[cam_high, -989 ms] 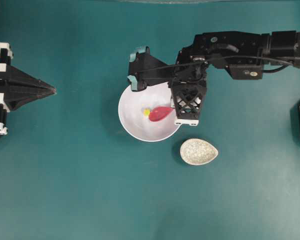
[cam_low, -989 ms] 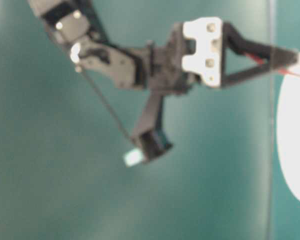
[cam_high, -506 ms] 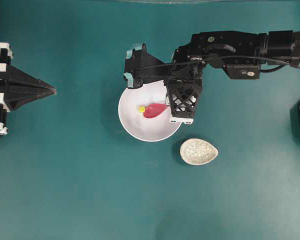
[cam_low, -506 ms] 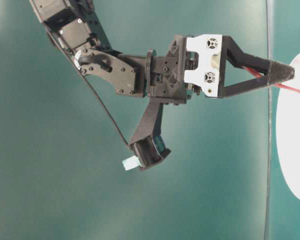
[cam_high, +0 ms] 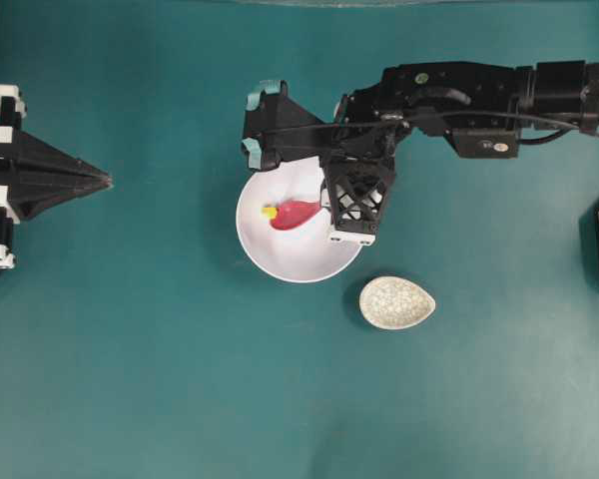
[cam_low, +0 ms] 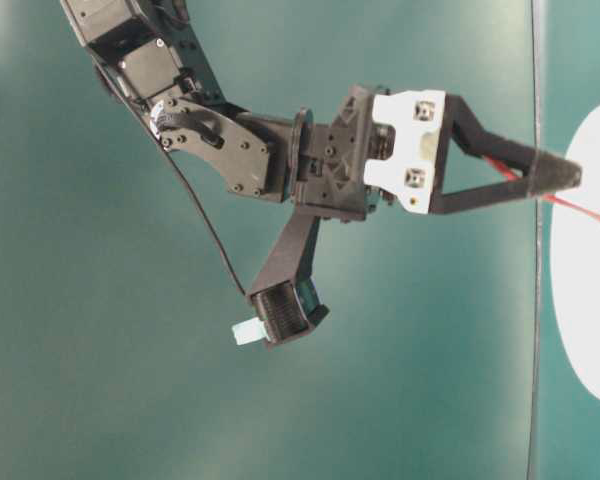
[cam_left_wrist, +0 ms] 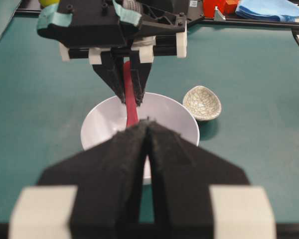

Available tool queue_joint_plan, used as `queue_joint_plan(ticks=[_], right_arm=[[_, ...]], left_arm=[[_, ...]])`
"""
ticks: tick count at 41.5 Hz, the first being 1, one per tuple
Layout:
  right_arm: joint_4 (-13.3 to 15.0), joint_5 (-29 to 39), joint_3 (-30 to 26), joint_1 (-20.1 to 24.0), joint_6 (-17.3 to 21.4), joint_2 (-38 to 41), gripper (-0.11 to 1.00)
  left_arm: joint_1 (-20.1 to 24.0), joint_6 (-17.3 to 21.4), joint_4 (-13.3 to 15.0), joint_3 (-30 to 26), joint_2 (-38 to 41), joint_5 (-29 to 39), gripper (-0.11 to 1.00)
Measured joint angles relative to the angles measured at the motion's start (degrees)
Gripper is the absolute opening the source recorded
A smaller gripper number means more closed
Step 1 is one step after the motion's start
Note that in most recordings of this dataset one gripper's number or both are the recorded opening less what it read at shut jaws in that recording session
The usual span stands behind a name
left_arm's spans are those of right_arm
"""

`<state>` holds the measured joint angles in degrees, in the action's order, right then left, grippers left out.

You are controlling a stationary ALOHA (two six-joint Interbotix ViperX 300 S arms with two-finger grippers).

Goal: Scoop the yellow hexagonal prism block from the bowl with a spoon using the right arm.
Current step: 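Drag the spoon under the yellow hexagonal block inside the bowl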

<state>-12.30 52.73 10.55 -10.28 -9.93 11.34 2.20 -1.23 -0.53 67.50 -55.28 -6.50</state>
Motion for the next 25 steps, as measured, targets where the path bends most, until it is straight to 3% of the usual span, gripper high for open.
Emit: queue_joint_plan(ticks=[25], right_arm=[[0.0, -4.8, 0.0, 0.4, 0.1, 0.0, 0.21]], left_arm=[[0.0, 0.0, 0.0, 0.0, 0.0, 0.0, 0.01]])
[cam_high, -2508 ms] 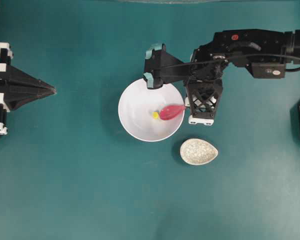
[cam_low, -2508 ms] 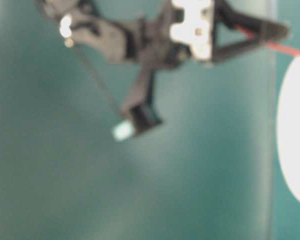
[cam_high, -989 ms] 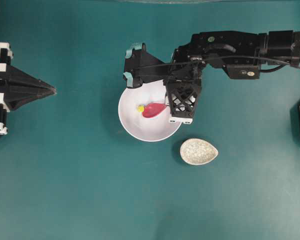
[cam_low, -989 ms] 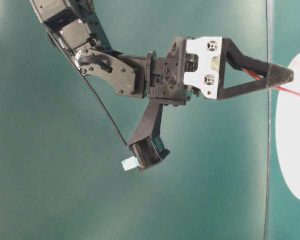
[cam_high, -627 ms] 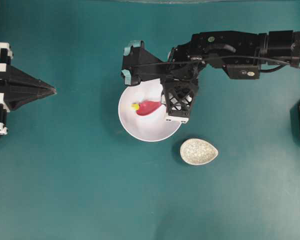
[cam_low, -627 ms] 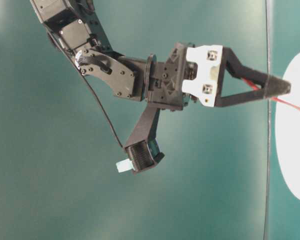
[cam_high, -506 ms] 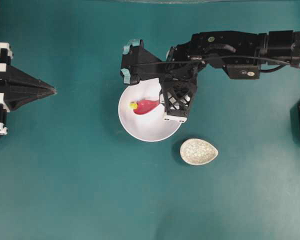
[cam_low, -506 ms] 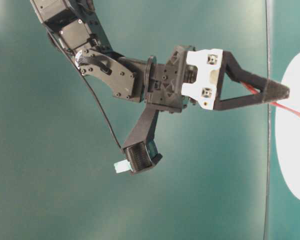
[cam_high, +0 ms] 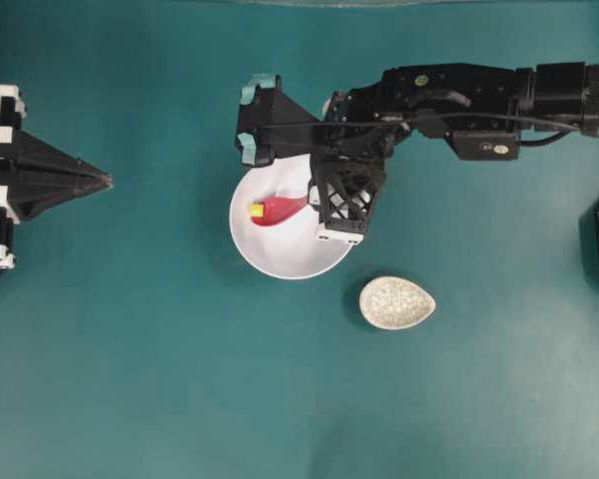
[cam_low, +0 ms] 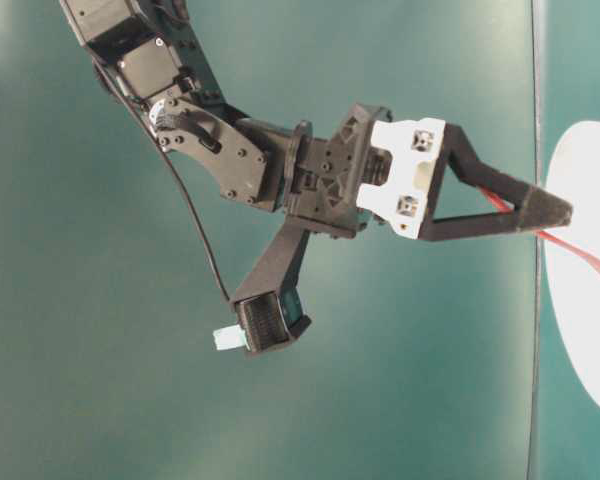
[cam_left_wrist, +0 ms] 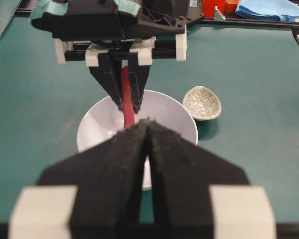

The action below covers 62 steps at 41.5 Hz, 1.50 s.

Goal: Scoop the yellow hexagonal prism block from the bowl with a spoon using the right arm.
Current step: 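Drag the spoon under the yellow hexagonal block inside the bowl, then raise the spoon carrying the yellow block up out of the bowl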

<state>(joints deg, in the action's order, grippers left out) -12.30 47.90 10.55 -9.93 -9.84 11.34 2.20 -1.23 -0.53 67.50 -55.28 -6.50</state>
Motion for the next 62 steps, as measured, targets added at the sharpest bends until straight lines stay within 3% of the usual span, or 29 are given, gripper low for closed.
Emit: queue_joint_plan(ticks=[35, 62], right_arm=[[-0.2, -15.8, 13.2, 2.3, 0.1, -6.8, 0.21], [-1.9, -28.1, 23.5, 2.3, 0.1, -13.6, 0.21]], left_arm=[[0.0, 0.0, 0.1, 0.0, 0.0, 0.0, 0.01], [0.0, 0.0, 0.1, 0.0, 0.0, 0.0, 0.01]])
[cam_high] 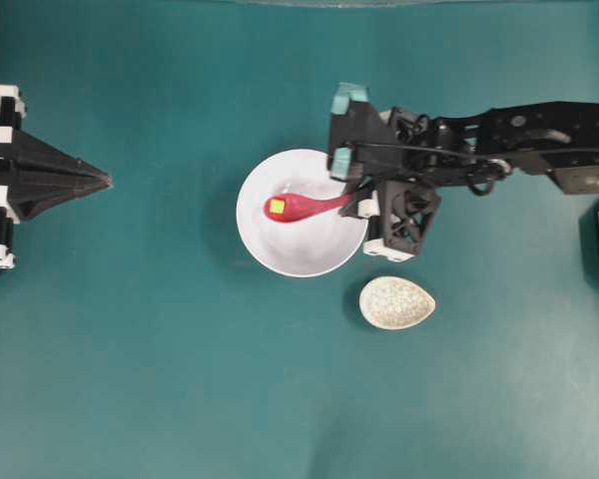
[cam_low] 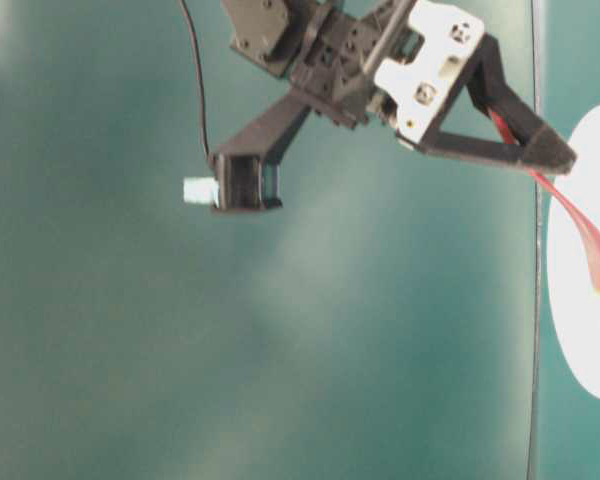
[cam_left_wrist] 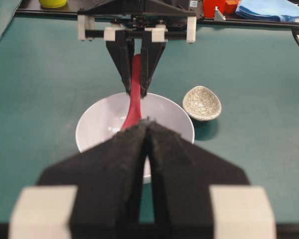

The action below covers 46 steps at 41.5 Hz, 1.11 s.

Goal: Scoop the yellow hexagonal prism block from the bowl with a spoon using the right arm.
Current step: 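Raise the spoon carrying the yellow block up out of the bowl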

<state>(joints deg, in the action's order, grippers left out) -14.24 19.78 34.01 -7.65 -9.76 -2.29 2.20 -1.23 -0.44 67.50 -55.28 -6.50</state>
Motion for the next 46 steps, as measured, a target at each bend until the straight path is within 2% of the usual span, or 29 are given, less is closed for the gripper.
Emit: queue_joint_plan(ticks=[20, 35, 46], right_arm=[[-0.2, -10.5, 8.7, 0.4, 1.4, -7.4, 0.21], [-0.1, -10.7, 8.5, 0.4, 1.2, -9.1, 0.21], [1.5, -8.6, 6.5, 0.4, 1.1, -12.0, 0.21]], left_arm=[[0.0, 0.0, -0.1, 0.0, 0.0, 0.0, 0.01], [0.0, 0.0, 0.0, 0.0, 0.0, 0.0, 0.01], [0.0, 0.0, -0.1, 0.0, 0.0, 0.0, 0.01]])
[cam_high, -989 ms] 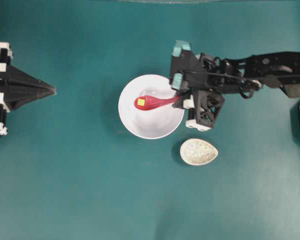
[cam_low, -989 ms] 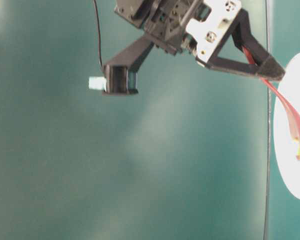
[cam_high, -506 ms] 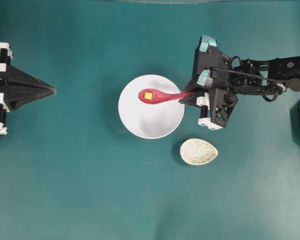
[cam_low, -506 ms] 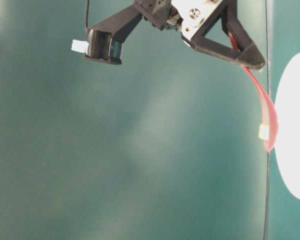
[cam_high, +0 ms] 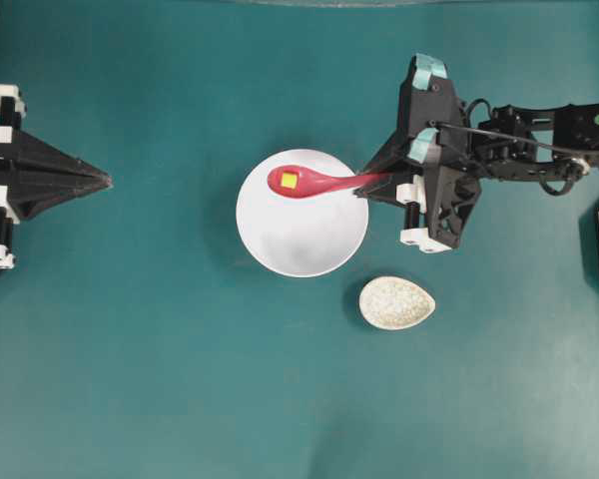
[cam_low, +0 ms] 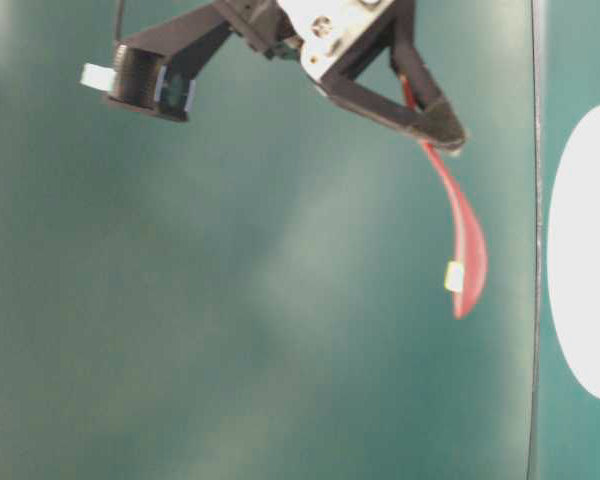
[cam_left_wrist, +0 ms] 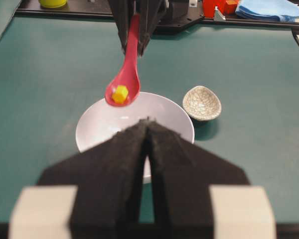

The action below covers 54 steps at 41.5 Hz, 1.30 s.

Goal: Scoop the yellow hexagonal prism block from the bowl with a spoon using the right arm.
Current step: 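Raise the spoon carrying the yellow block up out of the bowl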

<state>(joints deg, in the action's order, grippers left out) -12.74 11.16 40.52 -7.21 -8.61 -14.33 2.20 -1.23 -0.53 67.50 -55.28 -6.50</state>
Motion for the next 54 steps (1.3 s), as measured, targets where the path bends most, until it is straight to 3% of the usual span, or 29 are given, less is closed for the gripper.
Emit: queue_joint_plan(ticks=[20, 54], right_arm=[[1.4, 6.9, -5.2, 0.0, -0.2, -2.3, 0.21], [3.9, 8.9, -5.4, 0.1, -0.2, -6.2, 0.21]], left_arm=[[0.0, 0.0, 0.0, 0.0, 0.1, 0.0, 0.01], [0.0, 0.0, 0.1, 0.0, 0.0, 0.0, 0.01]])
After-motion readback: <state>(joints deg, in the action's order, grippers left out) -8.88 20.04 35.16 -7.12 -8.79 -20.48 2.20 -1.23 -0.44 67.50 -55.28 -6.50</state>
